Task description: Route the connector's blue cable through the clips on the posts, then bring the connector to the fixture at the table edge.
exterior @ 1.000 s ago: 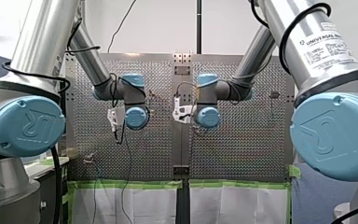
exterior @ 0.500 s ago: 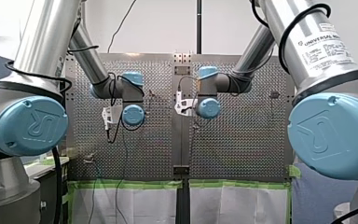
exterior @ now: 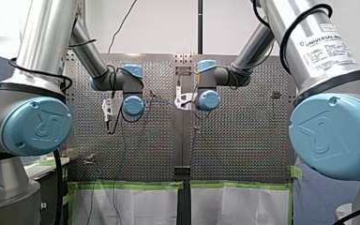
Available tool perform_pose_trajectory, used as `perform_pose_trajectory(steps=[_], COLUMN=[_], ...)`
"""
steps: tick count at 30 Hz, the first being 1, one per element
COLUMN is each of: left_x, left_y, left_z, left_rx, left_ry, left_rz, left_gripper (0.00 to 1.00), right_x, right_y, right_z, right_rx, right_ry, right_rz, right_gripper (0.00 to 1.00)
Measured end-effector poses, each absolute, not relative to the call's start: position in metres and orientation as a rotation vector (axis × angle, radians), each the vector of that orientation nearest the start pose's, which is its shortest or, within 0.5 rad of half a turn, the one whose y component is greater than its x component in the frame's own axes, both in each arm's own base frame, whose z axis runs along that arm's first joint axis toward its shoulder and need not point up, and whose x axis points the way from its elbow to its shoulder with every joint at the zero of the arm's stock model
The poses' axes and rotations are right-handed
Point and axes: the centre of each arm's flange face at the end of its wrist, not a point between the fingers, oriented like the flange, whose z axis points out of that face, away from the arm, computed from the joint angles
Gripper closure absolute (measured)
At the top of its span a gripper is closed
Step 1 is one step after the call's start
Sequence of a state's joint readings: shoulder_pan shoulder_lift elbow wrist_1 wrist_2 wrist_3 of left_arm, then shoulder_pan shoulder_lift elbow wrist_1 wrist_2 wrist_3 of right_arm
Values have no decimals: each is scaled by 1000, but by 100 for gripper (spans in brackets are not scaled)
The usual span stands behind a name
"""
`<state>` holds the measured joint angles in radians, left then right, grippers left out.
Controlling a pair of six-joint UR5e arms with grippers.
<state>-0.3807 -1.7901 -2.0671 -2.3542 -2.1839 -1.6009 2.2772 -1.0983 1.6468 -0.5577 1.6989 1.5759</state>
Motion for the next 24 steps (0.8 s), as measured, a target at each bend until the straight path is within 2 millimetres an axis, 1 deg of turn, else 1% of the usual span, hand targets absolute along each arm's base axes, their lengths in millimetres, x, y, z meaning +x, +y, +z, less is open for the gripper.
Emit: perform_pose_trajectory(steps=[4,13,17,24], left_x=[423,433,440,456], left_y=[-248,-248,-247,-246], left_z=[237,242,247,262], left_rx=[-221,-179,-165,-156], left_ry=[1495,1500,1491,1465], left_rz=[123,101,84,60], left_gripper=[100,100,100,100], right_x=[499,497,500,505], right_y=[-404,-419,-420,-421], right_z=[243,256,259,264], right_rx=[1611,1591,1600,1614], right_ry=[-881,-884,-866,-836], right_rz=[1631,1638,1659,1692], right_gripper=[100,100,100,100])
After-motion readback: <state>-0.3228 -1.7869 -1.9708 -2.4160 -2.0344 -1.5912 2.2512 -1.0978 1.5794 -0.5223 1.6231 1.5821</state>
